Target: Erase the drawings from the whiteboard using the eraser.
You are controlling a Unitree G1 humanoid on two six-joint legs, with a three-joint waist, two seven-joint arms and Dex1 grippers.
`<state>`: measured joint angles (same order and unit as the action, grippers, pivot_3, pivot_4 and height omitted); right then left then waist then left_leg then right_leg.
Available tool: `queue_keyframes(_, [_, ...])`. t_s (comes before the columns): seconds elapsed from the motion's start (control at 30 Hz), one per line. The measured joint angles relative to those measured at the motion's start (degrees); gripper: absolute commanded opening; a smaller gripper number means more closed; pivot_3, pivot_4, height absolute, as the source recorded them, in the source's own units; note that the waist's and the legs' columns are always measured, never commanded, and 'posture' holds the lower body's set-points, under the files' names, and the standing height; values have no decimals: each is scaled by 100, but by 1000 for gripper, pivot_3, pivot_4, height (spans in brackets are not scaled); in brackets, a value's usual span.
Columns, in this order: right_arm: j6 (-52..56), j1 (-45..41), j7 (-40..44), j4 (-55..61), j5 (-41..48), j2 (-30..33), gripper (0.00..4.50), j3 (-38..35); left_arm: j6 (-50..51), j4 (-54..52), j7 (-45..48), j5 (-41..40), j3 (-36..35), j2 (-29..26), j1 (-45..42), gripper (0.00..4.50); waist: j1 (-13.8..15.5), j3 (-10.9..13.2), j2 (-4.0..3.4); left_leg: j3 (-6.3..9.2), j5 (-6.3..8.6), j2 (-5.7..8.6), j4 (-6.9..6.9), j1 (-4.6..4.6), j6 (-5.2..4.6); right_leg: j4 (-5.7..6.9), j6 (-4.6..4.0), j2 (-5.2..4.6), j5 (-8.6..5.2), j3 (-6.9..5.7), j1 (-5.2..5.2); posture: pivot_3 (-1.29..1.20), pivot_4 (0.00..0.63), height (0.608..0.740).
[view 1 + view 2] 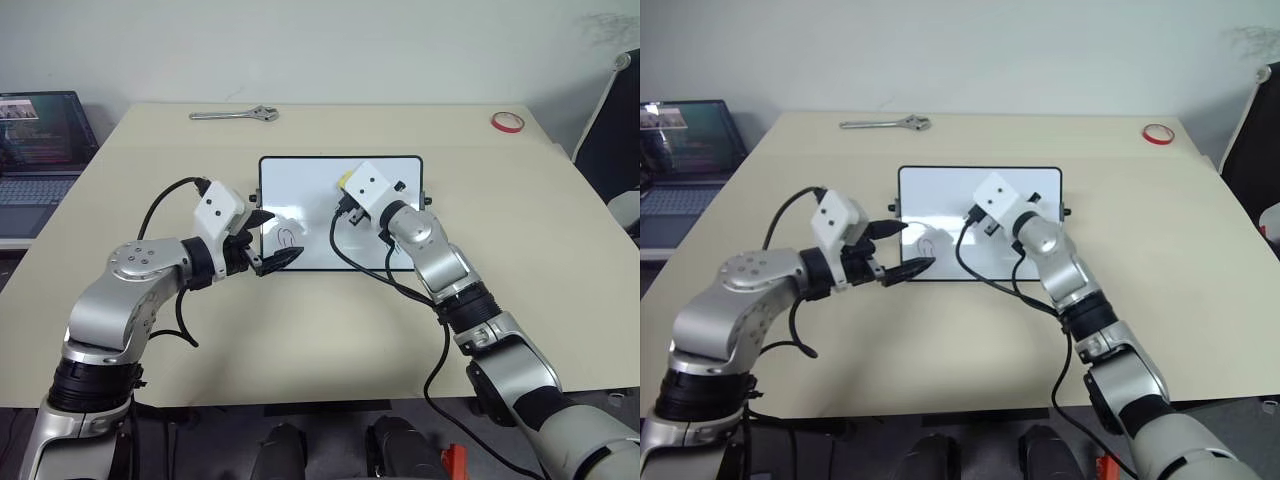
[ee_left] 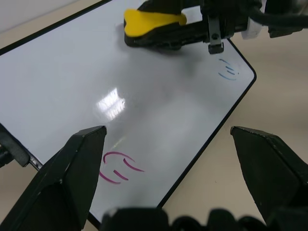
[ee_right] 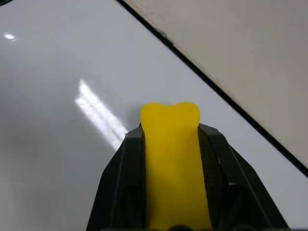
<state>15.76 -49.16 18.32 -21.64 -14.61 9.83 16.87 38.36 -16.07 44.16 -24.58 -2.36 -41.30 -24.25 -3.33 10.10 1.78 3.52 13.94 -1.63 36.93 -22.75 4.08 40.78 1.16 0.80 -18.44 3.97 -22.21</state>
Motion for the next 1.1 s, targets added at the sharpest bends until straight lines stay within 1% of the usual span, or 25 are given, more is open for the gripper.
queue_keyframes(0.07, [44, 91, 31, 137, 11, 106, 1123, -31, -5, 2, 12, 16, 0, 2, 20, 4500, 11, 0, 0, 2, 0, 3, 1, 0, 0, 0, 0, 0, 0, -2, 2, 0, 150, 740])
queue_keyframes(0.2, [43, 90, -275, 127, 3, 261, 1123, -300, -22, 24, 27, 38, 0, 4, 30, 4500, 33, 0, 0, 4, -1, 8, 4, -1, 0, 0, 0, 0, 0, -4, 5, 0, 150, 740])
queue_keyframes(0.27, [58, 74, -241, 133, 3, 346, 1123, -371, -34, 63, 32, 49, 1, 12, 29, 4500, 29, 0, 0, 2, 0, 6, 3, 1, 0, 0, 0, 0, 0, -3, 5, 0, 150, 740])
queue_keyframes(0.37, [178, 174, 220, 378, 3, 462, 1123, -203, -55, 85, 39, 57, 50, 38, 27, 4500, 10, -1, 1, 2, 0, 5, 0, 3, 0, -1, 0, 0, 0, -1, 5, 0, 150, 740])
queue_keyframes(0.5, [325, 570, 965, 911, -1, 537, 1122, 267, -106, 89, 44, 57, 69, 49, 27, 4500, -16, -1, 1, -5, 0, 4, 0, 8, 0, 1, 0, 0, 0, 1, 6, 0, 150, 740])
queue_keyframes(0.57, [394, 642, 1179, 1025, -10, 541, 1122, 462, -112, 89, 42, 57, 73, 49, 27, 4500, -22, -1, 1, -8, 0, 4, 1, 13, 0, 5, 0, 2, 0, 1, 6, 0, 150, 740])
queue_keyframes(0.63, [368, 619, 1002, 967, -62, 491, 1122, 480, -113, 89, 41, 58, 74, 49, 27, 4500, -18, -1, 1, -4, -1, 4, 2, 13, 0, 6, -2, 2, 1, 2, 6, 0, 150, 740])
queue_keyframes(0.7, [214, 423, 428, 686, -221, 371, 1122, 420, -115, 89, 40, 57, 77, 51, 27, 4500, -18, 0, 1, -5, -1, 4, 2, 13, 1, 7, -5, 2, 4, 3, 6, 0, 150, 740])
queue_keyframes(0.77, [58, 185, -126, 372, -300, 347, 1122, 210, -116, 89, 39, 57, 80, 53, 27, 4500, -9, 1, 2, -3, -1, 4, 2, 9, 1, 6, -6, 2, 4, 2, 5, 0, 150, 740])
queue_keyframes(0.83, [-56, -24, -463, 107, -403, 379, 1122, 12, -116, 89, 37, 59, 80, 53, 27, 4500, 11, 2, 2, 1, -1, 4, -1, 1, 1, -2, -5, 2, 4, -2, 1, 0, 150, 740])
queue_keyframes(0.97, [-141, -101, -362, 12, -445, 397, 1122, 11, -116, 89, 34, 58, 80, 53, 28, 4500, 6, 2, 3, -3, 1, 0, -6, -7, 0, -25, -5, 1, 4, 1, 0, 0, 150, 740])
queue_keyframes(1.1, [-83, 190, 447, 425, -444, 673, 1122, 287, -116, 88, 30, 57, 79, 54, 29, 4500, 5, 1, 3, 0, 1, 0, -7, 0, 0, -27, -5, 0, 3, -1, 8, 0, 150, 740])
